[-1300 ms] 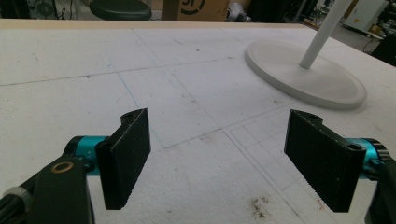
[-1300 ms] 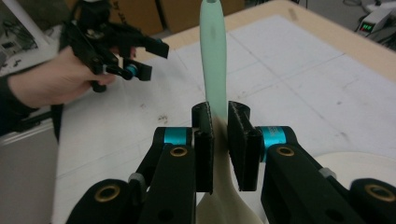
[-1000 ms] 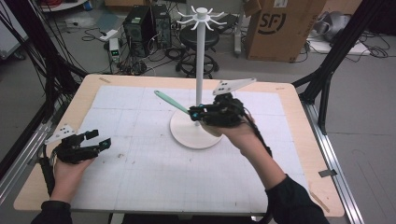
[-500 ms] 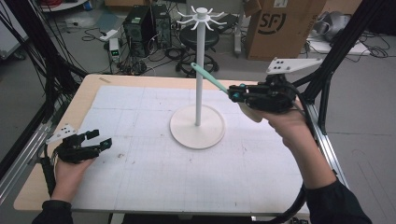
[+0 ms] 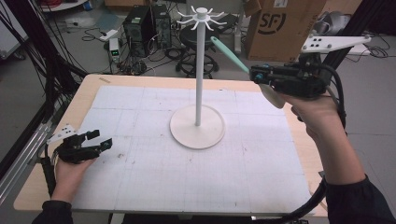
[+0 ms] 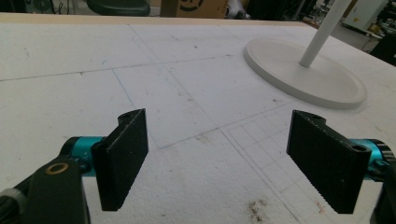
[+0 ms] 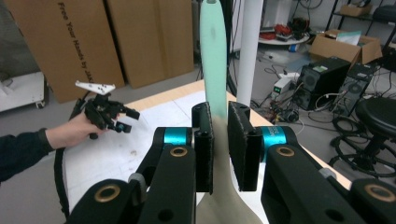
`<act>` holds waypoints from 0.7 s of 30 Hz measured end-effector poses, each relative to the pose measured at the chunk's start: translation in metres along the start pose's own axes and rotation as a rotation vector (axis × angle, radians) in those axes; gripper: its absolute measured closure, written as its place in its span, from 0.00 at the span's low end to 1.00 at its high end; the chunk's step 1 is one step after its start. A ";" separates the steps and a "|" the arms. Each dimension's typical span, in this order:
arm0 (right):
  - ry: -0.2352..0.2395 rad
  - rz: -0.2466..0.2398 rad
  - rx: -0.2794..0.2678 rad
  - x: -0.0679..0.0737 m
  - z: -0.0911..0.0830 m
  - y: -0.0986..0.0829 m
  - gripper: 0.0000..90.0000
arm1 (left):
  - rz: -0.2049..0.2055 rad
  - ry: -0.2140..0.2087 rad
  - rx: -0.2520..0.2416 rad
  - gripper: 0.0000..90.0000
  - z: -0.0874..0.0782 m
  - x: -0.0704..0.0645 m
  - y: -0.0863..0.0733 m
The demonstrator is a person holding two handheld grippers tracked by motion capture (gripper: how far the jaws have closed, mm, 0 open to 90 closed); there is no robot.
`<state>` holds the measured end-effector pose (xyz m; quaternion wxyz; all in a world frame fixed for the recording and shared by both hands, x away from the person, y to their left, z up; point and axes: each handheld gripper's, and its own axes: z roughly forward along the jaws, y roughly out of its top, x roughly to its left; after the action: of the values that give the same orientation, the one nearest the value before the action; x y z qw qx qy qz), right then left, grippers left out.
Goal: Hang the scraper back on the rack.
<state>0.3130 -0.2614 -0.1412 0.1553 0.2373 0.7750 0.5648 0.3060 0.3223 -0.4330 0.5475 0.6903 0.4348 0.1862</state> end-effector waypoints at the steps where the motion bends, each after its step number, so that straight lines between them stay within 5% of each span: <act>1: -0.001 -0.002 -0.004 0.000 -0.001 0.001 0.90 | 0.000 0.000 0.002 0.24 0.000 0.000 0.000; 21: -0.044 -0.023 0.003 -0.001 0.003 0.015 0.90 | 0.005 -0.003 0.013 0.24 0.000 0.000 0.000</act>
<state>0.3182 -0.2556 -0.1280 0.1785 0.2412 0.7747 0.5566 0.3061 0.3222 -0.4335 0.5432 0.6952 0.4335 0.1836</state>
